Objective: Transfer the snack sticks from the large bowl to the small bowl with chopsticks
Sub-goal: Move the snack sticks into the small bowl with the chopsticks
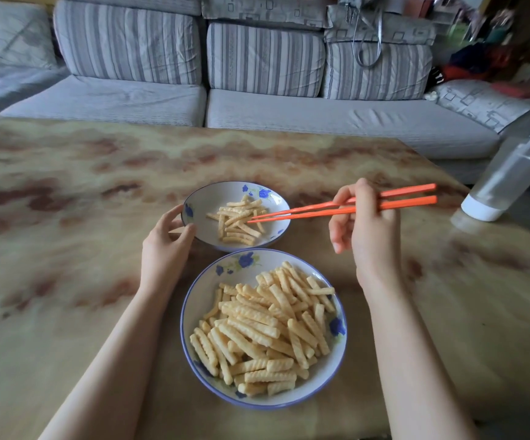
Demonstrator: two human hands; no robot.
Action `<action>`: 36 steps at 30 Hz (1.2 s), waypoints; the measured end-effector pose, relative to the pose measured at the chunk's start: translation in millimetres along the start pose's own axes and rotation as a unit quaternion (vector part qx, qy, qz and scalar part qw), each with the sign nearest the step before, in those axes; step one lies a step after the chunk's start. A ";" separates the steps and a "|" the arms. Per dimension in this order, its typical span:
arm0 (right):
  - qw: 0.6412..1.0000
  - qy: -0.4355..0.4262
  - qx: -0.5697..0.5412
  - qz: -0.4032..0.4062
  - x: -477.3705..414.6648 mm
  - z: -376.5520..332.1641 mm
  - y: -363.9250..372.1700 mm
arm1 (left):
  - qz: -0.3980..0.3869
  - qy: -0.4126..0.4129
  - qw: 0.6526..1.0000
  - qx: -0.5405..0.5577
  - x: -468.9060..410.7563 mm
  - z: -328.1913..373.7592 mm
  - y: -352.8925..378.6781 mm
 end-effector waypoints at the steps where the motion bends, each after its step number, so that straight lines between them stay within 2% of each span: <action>1: 1.000 0.002 -0.003 -0.011 0.0 -2.7 -2.3 | 0.000 -0.001 1.000 0.000 -0.1 0.0 0.0; 5: 0.995 0.021 -0.012 -0.096 3.2 -13.4 -12.4 | 0.000 -0.002 1.000 -0.001 -0.4 -0.1 -0.1; 9: 0.985 0.027 0.025 -0.170 9.0 -19.2 -17.6 | 0.001 0.001 1.000 -0.007 -0.8 -0.2 0.0; 20: 0.968 0.035 0.079 -0.234 14.4 -21.7 -7.6 | 0.001 0.002 1.000 0.001 -0.2 0.5 0.1; 28: 0.984 0.040 0.034 -0.170 12.4 -20.2 -4.3 | 0.001 0.003 1.000 -0.002 0.2 1.0 -0.4; 36: 0.995 0.026 -0.095 -0.012 2.6 -14.9 -6.9 | -0.002 0.003 1.000 0.004 -0.2 0.1 0.3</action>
Point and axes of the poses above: each hand's wrist, its own x-axis away from the middle knuckle, its own y-axis out of the palm, z = x × y, the point moved 3 cm from there along -x, towards the middle knuckle, and after that the axes turned 5 degrees about z, right-handed, at the moved point
